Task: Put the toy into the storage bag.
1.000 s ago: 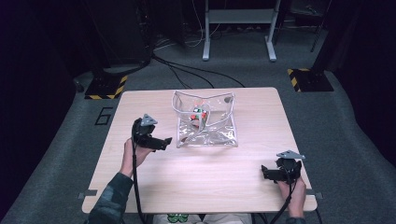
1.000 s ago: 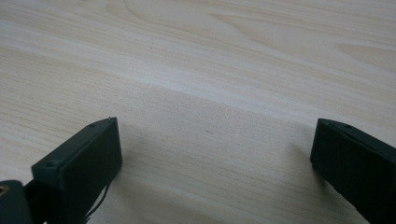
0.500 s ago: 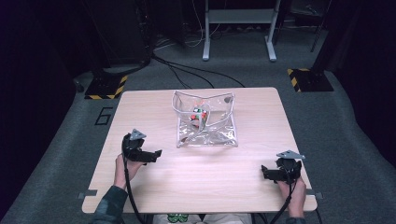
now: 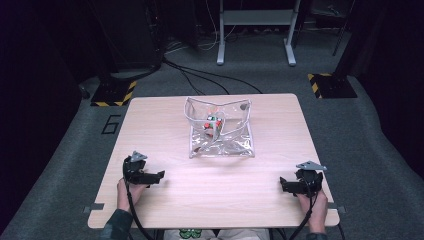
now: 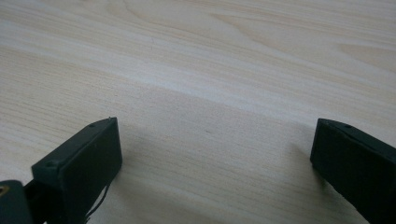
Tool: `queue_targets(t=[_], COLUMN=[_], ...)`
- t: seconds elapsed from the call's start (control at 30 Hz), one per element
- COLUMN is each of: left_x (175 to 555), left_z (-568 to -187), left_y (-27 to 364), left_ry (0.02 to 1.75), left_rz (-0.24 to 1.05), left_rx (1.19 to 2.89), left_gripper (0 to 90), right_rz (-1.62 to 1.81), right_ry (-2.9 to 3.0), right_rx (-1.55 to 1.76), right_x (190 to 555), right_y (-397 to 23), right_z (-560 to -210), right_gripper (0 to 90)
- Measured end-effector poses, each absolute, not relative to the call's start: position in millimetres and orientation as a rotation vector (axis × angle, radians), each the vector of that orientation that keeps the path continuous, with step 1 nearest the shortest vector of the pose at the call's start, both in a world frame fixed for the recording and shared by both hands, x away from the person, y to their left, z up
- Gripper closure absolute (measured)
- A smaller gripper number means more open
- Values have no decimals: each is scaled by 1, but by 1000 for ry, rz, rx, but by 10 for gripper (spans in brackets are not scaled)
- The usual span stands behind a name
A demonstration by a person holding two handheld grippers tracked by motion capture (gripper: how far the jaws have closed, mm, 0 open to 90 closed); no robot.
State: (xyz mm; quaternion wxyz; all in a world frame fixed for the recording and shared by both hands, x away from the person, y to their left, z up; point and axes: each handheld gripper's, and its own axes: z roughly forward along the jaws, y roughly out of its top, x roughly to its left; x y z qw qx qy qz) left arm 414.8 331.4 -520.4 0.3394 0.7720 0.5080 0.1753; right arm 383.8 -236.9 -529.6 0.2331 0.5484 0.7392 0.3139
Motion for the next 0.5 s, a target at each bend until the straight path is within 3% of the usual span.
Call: queue_targets(t=[0.5], left_x=[408], left_z=[-531], left_y=[334], left_ry=[1340], left_rz=[529], left_rx=[1980], left_gripper=[0], right_rz=[859], right_ry=[2029], right_rx=[1511], right_x=[385], right_y=[-236], right_z=[-530], right_gripper=[3])
